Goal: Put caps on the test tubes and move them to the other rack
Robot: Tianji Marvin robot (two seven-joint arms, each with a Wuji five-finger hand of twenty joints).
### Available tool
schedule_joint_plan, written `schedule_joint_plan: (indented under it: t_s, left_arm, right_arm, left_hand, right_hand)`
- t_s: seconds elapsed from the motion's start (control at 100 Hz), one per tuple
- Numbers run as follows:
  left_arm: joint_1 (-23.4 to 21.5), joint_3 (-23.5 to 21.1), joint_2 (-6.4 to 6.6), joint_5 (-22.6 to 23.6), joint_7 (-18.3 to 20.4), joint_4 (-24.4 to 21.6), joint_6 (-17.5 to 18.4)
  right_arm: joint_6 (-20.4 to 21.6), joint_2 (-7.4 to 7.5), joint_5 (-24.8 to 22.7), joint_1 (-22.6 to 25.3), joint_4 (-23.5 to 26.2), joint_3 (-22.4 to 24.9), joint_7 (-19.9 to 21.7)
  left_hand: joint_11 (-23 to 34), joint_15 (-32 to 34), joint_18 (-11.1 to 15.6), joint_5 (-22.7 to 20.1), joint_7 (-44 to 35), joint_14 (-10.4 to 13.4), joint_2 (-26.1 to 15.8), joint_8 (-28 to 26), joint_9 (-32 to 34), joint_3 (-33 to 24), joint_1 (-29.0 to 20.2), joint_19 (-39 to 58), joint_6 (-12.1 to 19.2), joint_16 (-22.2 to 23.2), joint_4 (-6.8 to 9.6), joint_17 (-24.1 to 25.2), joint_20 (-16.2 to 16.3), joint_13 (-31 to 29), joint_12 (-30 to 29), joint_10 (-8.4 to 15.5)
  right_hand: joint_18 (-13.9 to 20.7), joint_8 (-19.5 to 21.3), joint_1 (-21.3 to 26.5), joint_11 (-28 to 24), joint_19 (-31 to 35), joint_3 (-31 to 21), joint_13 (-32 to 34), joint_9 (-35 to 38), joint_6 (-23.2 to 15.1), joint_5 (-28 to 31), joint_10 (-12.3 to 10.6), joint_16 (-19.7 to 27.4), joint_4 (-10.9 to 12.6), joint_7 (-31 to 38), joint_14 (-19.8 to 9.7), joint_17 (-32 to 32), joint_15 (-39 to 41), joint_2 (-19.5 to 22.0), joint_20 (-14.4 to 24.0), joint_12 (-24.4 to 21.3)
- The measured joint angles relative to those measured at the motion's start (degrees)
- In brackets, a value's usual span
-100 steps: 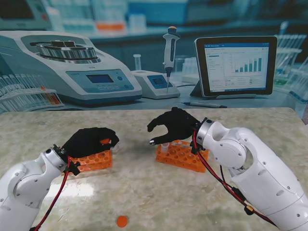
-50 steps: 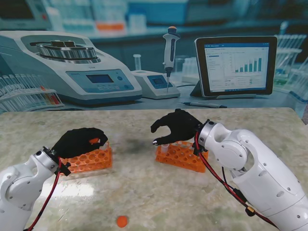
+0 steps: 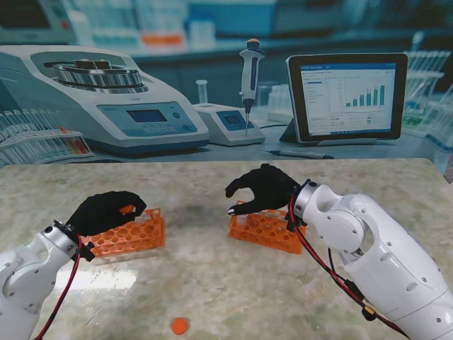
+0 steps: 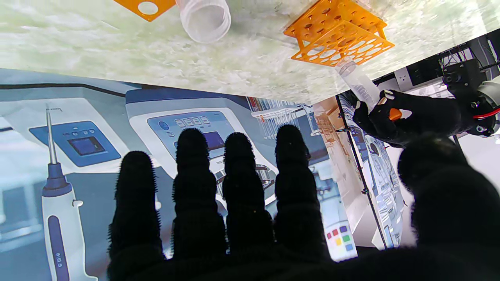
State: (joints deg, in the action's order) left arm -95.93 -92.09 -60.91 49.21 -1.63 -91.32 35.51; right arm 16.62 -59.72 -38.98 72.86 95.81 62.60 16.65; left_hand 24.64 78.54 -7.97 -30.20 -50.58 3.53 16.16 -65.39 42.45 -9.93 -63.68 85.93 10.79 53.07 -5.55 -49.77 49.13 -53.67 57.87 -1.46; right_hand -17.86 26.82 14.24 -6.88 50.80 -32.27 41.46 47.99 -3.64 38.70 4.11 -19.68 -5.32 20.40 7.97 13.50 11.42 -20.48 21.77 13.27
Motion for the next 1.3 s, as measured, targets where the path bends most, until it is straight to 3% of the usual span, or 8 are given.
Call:
schedule_joint_plan:
  t_s: [0.93,1.3]
  left_arm:
    - [3.4,-0.3,0.2,0.6,-2.6,9.2,-3.7]
    - [5.1,1.0,0.23,-0.9,-2.5,10.9,-5.2]
  right_arm:
    - [0.6,0.0,-0.2,1.1,-0.1,0.3,-0.7]
    - [0.6,-0.01,-0.2,1.5,-0.1,0.4,-0.8]
  left_hand:
    - [0.1,0.1,-0.7,0.0,0.0,0.0,0.0,0.0,0.0,0.0,0.0,0.0,0.0,0.2,0.0,0.3,0.0,0.0,0.0,0.0]
    - [4.0,1.5,-0.8,-0.1,0.0,0.0,0.0,0.0,-0.5,0.0,0.0,0.0,0.1,0.7,-0.55,0.8,0.1,0.0,0.0,-0.2]
  right_hand:
    - [0.0,0.0,0.0,0.0,0.0,0.0,0.0,0.0,0.0,0.0,0.0,0.0,0.0,0.0,0.0,-0.1,0.0,0.0,0.5,0.0]
    - [0.0,0.0,0.0,0.0,0.0,0.0,0.0,0.0,0.0,0.0,0.0,0.0,0.0,0.0,0.0,-0.1,0.0,0.0,0.5,0.0]
